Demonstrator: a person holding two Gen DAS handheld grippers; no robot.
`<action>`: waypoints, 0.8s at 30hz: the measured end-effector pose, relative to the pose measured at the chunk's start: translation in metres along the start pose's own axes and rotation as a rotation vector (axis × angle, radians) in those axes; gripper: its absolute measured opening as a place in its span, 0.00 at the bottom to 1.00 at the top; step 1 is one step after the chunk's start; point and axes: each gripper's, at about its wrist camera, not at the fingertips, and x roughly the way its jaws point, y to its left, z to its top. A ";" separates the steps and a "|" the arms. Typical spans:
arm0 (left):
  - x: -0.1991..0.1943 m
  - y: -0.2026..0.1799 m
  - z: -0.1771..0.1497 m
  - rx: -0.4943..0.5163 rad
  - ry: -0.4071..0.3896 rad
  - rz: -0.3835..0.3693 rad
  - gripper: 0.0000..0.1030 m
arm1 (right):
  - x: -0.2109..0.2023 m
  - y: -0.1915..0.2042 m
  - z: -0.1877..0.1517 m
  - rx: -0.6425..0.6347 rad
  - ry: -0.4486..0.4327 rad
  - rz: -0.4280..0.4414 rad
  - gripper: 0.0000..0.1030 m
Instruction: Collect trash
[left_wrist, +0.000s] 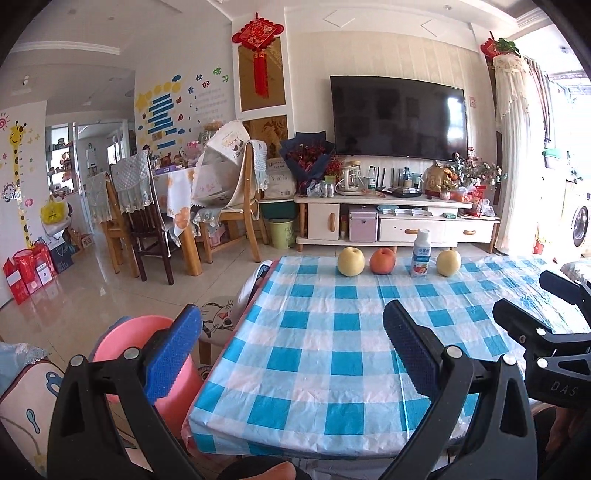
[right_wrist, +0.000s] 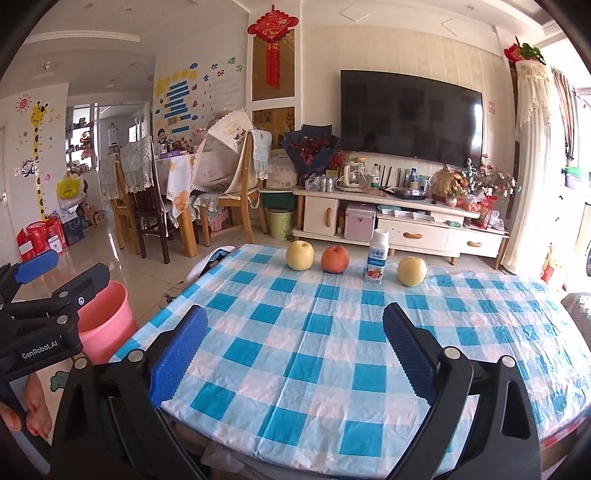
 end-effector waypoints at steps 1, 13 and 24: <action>-0.004 -0.003 0.000 0.006 -0.011 0.004 0.96 | -0.003 -0.002 0.001 0.000 -0.005 -0.010 0.92; -0.031 -0.030 0.010 0.001 -0.075 -0.097 0.96 | -0.041 -0.019 0.002 0.000 -0.067 -0.130 0.93; -0.051 -0.046 0.011 -0.019 -0.102 -0.193 0.96 | -0.079 -0.033 0.000 0.029 -0.150 -0.232 0.95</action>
